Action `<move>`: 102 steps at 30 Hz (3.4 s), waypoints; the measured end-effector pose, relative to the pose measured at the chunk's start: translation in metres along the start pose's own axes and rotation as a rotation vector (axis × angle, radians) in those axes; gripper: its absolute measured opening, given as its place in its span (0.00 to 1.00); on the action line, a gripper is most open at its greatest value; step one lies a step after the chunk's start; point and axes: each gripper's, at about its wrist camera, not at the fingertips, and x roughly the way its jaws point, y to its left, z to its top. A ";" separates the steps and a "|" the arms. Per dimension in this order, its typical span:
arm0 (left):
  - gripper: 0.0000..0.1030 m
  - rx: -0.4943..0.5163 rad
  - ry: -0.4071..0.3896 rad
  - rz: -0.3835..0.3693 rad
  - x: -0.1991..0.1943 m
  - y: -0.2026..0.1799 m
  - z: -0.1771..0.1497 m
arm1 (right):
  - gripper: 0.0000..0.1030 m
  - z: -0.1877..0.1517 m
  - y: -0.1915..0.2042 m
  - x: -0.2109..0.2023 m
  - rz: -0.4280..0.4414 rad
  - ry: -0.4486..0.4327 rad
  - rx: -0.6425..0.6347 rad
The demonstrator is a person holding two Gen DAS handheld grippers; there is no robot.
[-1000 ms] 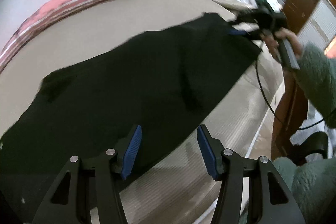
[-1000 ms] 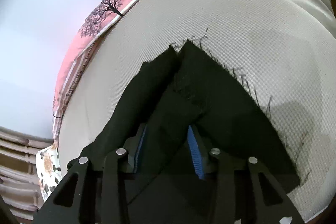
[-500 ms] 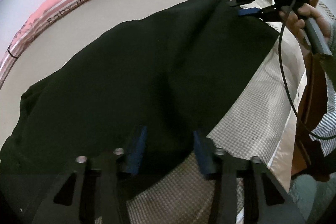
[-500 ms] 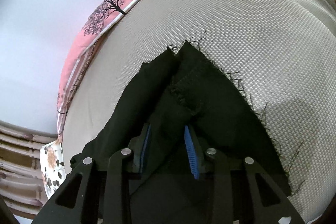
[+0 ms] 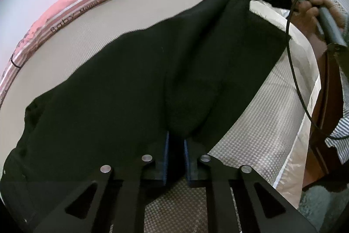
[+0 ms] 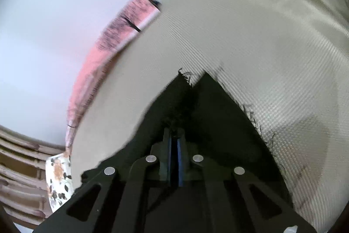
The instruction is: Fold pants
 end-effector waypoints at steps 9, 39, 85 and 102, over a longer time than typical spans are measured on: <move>0.10 0.058 -0.032 -0.026 -0.007 -0.004 0.003 | 0.03 -0.026 -0.024 -0.046 -0.135 -0.038 0.028; 0.52 0.075 -0.075 -0.171 -0.027 0.010 0.003 | 0.28 0.004 -0.040 -0.045 -0.233 -0.018 -0.091; 0.60 -0.683 -0.111 0.385 -0.081 0.289 -0.157 | 0.23 -0.103 0.258 0.159 0.077 0.464 -0.777; 0.63 -0.743 -0.128 0.332 -0.082 0.305 -0.195 | 0.09 -0.201 0.377 0.267 0.215 0.748 -1.016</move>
